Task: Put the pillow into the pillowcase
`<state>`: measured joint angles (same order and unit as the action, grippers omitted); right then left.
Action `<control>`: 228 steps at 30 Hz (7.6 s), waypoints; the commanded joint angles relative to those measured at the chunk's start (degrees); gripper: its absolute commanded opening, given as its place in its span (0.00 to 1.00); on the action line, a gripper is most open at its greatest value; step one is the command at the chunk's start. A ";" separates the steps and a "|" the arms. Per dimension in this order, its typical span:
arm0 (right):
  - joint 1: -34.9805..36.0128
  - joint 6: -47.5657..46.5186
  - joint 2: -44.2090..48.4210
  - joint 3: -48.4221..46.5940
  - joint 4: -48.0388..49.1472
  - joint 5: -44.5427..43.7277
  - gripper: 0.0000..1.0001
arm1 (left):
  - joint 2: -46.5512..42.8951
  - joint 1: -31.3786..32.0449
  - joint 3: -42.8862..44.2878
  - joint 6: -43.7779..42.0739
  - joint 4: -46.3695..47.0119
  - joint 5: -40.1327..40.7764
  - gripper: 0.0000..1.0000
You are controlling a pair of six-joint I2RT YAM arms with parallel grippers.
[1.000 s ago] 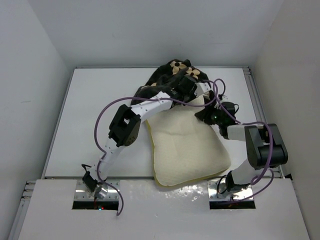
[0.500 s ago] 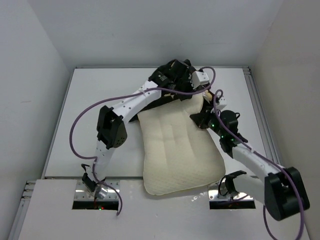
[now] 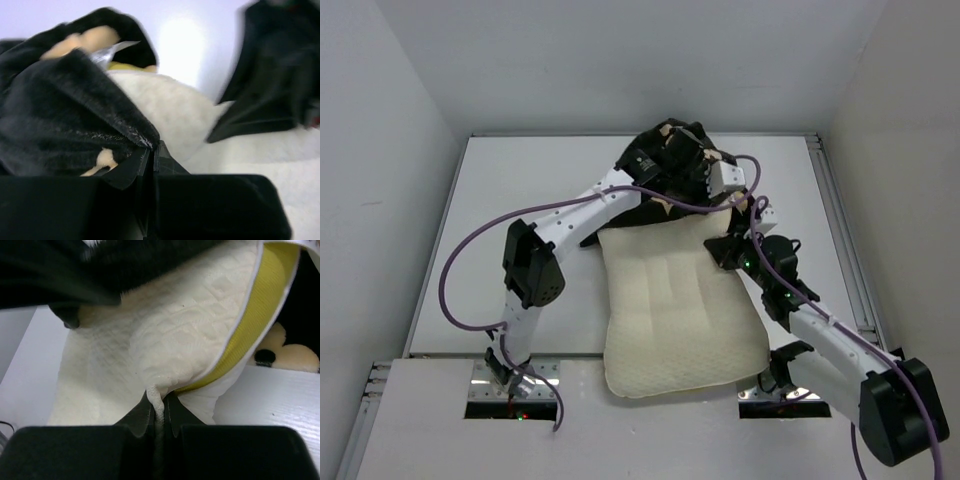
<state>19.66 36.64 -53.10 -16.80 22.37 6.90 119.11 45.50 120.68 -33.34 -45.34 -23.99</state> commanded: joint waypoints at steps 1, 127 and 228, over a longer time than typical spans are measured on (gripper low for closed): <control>0.99 -2.17 -0.16 -4.45 12.24 5.55 0.00 | -6.25 5.04 0.78 -10.04 -8.52 -12.55 0.00; 12.09 0.01 -27.51 -44.30 -27.10 -10.33 0.99 | -26.29 -36.97 -40.20 -21.32 -16.79 -13.55 0.58; -27.13 2.29 -21.92 -10.44 -8.95 6.29 0.76 | -15.05 8.90 -22.84 -14.63 -8.53 -1.93 0.50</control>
<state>-6.66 37.17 -69.89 -24.40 10.31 8.71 103.37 52.31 101.71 -42.09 -47.59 -20.97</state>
